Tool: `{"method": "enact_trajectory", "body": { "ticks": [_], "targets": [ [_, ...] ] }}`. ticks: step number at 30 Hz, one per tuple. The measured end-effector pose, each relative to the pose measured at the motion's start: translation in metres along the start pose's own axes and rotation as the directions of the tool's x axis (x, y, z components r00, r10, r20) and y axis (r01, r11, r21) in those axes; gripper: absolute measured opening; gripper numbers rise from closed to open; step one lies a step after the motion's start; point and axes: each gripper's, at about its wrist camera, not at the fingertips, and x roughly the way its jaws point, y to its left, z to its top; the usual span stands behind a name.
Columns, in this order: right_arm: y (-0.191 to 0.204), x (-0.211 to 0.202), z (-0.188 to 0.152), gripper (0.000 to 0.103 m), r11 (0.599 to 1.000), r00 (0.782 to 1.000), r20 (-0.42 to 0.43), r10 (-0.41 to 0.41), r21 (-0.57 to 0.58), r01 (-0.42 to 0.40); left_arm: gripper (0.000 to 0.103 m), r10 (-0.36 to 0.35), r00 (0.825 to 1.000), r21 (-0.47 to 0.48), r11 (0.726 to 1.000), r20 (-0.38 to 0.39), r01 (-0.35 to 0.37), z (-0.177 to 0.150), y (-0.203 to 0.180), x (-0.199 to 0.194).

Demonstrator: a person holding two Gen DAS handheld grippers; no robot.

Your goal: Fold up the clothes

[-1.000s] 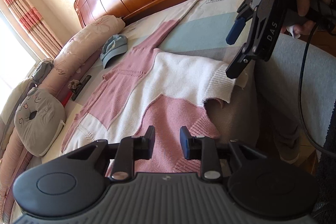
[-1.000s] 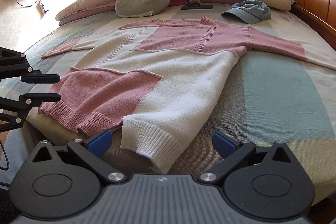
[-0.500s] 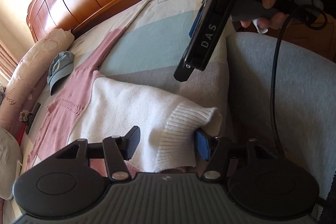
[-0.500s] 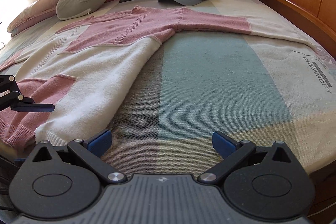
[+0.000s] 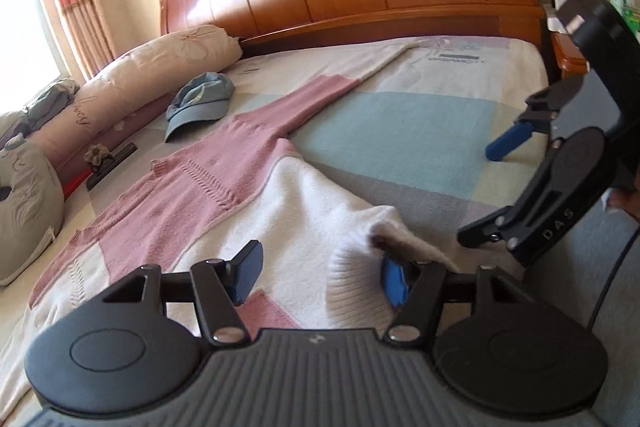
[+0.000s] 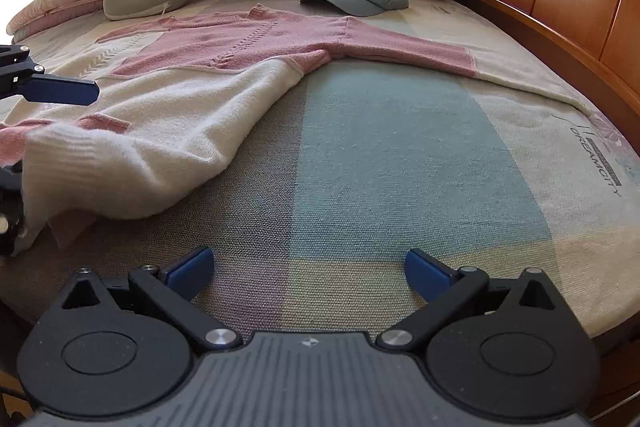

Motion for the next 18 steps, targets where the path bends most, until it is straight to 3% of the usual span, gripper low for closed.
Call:
{"method": "enact_trajectory", "body": {
  "ticks": [3,7,9,12,14,18],
  "targets": [
    [-0.003,-0.007,0.002,0.103,0.997,0.998,-0.004,0.065,0.041,-0.064,0.063,0.067,0.997,-0.093,0.993,-0.021,-0.069,-0.003,0.025,0.003],
    [0.004,-0.014,0.004,0.103,0.987,0.988,0.011,0.154,0.054,-0.154,0.063,0.172,0.977,-0.162,0.968,-0.123,-0.191,-0.018,0.055,0.012],
    [0.011,-0.016,0.006,0.103,0.987,0.987,0.018,0.158,0.038,-0.159,0.057,0.162,0.979,-0.19,0.964,-0.127,-0.184,-0.023,0.061,0.007],
    [0.016,-0.019,0.01,0.103,0.976,0.978,0.036,0.207,0.053,-0.209,0.059,0.147,0.98,-0.223,0.959,-0.131,-0.174,-0.03,0.068,-0.001],
    [0.015,-0.017,0.014,0.103,0.947,0.953,0.05,0.3,0.105,-0.303,0.06,0.153,0.981,-0.181,0.968,-0.119,-0.173,-0.029,0.062,-0.004],
    [0.013,-0.006,0.015,0.103,0.849,0.878,0.07,0.473,0.23,-0.475,0.062,0.12,0.987,-0.141,0.981,-0.105,-0.134,-0.026,0.05,-0.006]
  ]
}}
